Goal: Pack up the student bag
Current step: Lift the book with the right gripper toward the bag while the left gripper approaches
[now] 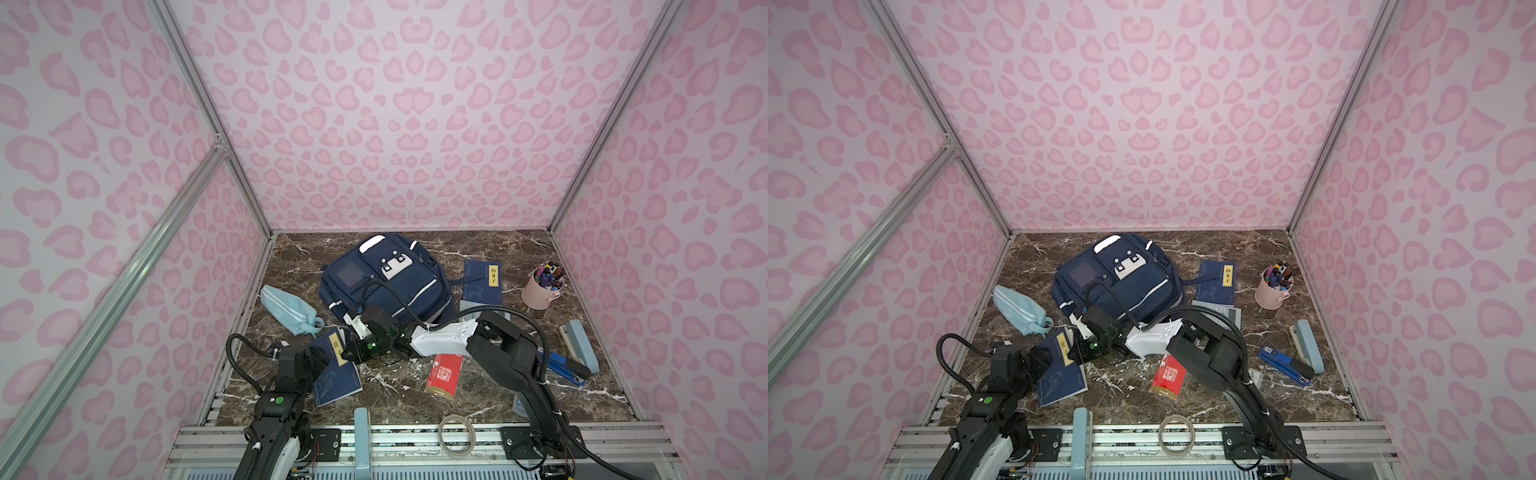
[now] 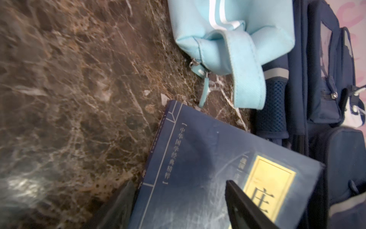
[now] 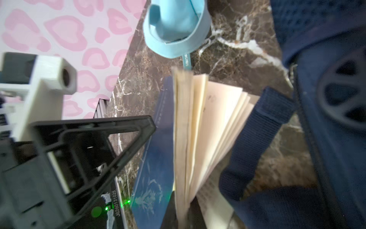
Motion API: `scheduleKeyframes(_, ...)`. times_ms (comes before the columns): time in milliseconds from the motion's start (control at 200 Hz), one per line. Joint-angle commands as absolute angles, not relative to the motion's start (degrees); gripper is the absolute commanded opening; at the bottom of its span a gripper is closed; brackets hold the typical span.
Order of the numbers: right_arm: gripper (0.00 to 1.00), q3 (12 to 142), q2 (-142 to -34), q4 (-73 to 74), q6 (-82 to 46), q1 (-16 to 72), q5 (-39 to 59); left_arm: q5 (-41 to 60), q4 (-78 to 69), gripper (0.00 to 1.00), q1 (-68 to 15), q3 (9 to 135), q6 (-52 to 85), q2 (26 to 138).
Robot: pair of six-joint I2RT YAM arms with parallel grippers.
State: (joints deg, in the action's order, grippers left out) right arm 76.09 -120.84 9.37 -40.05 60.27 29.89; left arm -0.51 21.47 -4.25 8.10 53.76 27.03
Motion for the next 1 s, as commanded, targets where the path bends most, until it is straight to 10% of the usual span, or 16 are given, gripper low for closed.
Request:
scheduleKeyframes(0, 0.0, 73.2, -114.4, 12.0, -39.5, 59.9, 29.4, 6.4, 21.2, 0.83, -4.3, 8.0, 51.4, 24.1)
scheduleKeyframes(525, 0.0, 59.0, -84.0, 11.6, -39.9, 55.1, 31.8, 36.4, -3.8, 0.96, -11.5, 18.1, 51.8, 23.2)
scheduleKeyframes(610, 0.0, 58.6, -83.4, 10.8, -39.6, 54.5, 32.1, 35.3, -5.8, 0.83, -15.1, 19.1, 51.8, 23.7)
scheduleKeyframes(770, 0.0, 57.3, -83.0, 9.5, -39.0, 53.5, 31.5, 34.5, -5.5, 0.26, -18.1, 20.4, 51.4, 25.4)
scheduleKeyframes(995, 0.73, 52.1, -79.9, 9.6, -35.2, 48.0, 33.5, 35.4, -7.4, 0.04, -19.1, 20.9, 53.0, 26.6)
